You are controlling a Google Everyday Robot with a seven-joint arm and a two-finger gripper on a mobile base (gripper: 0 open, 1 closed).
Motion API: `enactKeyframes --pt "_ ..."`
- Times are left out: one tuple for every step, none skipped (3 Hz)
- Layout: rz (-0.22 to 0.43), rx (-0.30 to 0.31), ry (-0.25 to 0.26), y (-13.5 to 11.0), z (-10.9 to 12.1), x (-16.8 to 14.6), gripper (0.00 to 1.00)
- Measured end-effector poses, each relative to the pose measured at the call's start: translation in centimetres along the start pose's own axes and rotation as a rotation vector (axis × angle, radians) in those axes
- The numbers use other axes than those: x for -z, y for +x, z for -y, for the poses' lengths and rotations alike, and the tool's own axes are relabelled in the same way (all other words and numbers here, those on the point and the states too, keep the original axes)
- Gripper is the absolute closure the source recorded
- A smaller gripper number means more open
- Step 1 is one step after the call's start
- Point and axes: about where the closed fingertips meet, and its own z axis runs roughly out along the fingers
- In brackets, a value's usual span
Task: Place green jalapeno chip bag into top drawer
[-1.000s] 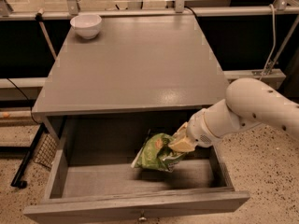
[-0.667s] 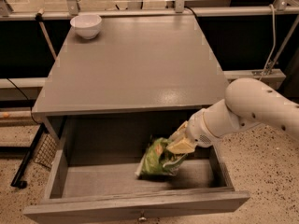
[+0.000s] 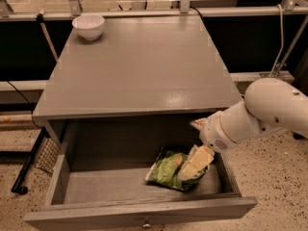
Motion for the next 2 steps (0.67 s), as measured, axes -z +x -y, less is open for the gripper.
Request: enactKeyframes --pt "-0.018 -0.048 0.033 2.0 -0.8 3.2 0.0" --pt "-0.03 -0.113 0.071 4.7 -2.0 6.4 0.0"
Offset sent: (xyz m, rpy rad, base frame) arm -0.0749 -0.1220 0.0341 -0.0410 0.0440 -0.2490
